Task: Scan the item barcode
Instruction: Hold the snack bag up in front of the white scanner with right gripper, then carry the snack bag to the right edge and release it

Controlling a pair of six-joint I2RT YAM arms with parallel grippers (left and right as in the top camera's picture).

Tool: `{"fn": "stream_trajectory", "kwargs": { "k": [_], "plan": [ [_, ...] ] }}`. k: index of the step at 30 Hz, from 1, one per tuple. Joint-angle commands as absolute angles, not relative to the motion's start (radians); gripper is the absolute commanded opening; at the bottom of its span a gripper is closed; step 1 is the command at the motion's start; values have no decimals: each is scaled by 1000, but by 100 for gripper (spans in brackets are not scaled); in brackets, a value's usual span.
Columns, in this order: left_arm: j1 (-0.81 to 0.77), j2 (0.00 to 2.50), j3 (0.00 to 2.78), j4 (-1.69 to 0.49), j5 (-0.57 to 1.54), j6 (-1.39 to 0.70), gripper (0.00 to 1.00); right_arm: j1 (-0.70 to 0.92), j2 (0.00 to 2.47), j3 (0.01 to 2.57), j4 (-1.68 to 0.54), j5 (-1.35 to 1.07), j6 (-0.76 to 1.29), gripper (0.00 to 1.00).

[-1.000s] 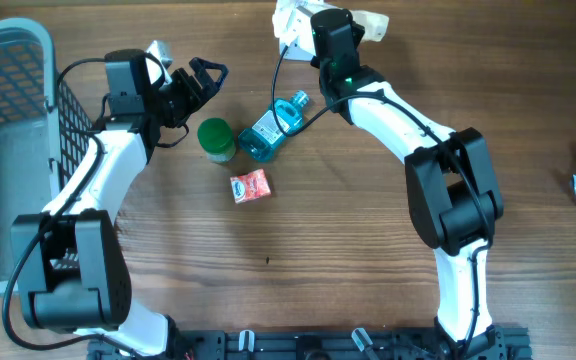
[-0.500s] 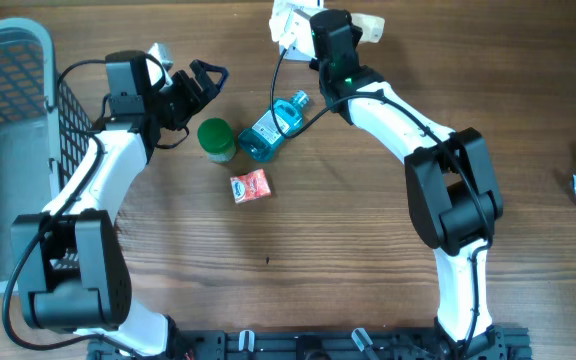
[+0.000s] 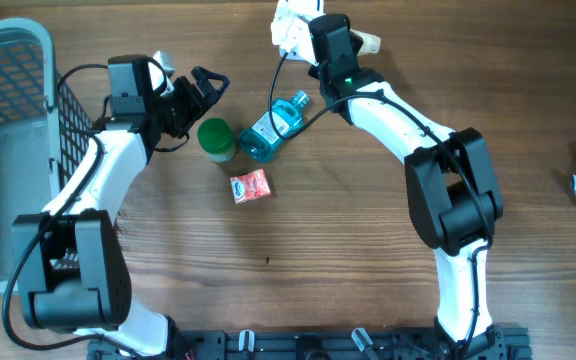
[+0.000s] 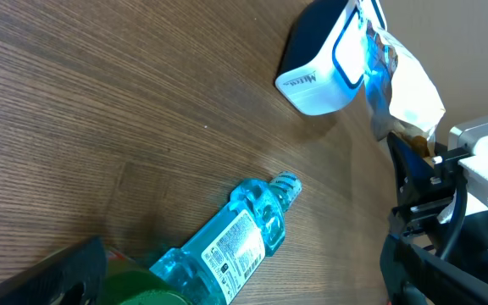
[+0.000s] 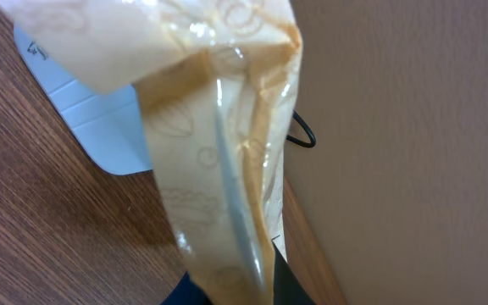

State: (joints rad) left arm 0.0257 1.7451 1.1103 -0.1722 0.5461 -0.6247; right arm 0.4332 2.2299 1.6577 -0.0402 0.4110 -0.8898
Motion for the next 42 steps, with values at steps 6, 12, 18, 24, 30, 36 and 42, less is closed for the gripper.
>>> {"fn": "stream_trajectory", "kwargs": {
  "k": [6,12,18,24,30,36,42],
  "plan": [
    [37,1730,1124,-189,529,-606,100,438,2231,1676,-38,461,-827,5],
    [36,1730,1124,-189,529,-606,100,438,2102,1676,-25,498,-809,5],
    [36,1730,1124,-200,529,-606,100,438,1868,1676,-161,506,-800,5],
    [36,1730,1124,-257,530,-607,100,437,1619,1676,-325,480,-593,5],
    [36,1730,1124,-314,533,-610,100,437,1422,1676,-432,365,-268,4],
    [36,1730,1124,-348,533,-610,100,437,1284,1676,-554,456,262,5],
    [36,1730,1124,-383,568,-614,100,407,1143,1676,-812,455,505,5]
  ]
}}
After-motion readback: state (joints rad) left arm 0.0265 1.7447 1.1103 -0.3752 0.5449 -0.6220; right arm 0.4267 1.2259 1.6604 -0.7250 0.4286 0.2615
